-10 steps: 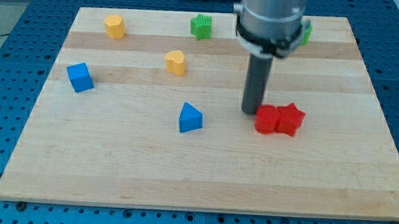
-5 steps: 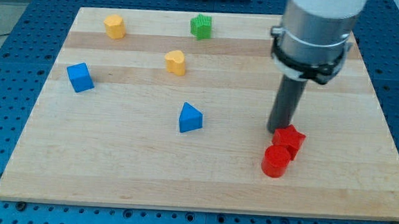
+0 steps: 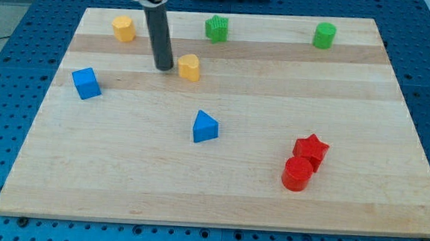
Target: Push the yellow heart to the right side of the board
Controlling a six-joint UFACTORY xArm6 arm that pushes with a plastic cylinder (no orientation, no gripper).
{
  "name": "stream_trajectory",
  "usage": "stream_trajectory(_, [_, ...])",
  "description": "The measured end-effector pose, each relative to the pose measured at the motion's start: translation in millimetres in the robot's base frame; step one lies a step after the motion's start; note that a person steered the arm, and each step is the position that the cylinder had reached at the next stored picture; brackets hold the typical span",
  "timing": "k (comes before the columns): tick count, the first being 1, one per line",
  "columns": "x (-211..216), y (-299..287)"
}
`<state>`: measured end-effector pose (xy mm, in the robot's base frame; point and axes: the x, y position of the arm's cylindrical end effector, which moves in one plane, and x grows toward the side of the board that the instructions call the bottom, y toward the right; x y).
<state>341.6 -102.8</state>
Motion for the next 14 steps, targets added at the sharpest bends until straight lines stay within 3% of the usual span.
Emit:
stream_trajectory(2, [43.0,121.0])
stream_trajectory(3, [37.4,73.7])
stream_trajectory(4, [58.0,80.2])
stream_trajectory(5, [109.4,156.9])
stream_trajectory(6, [110.5,201.7])
stream_trajectory(7, [92.8,122.7])
stream_trajectory(8, [48.6,70.8])
stream_trajectory(10, [92.2,125.2])
stream_trajectory(13, [11.0,120.2])
stream_trajectory(14, [15.9,136.7])
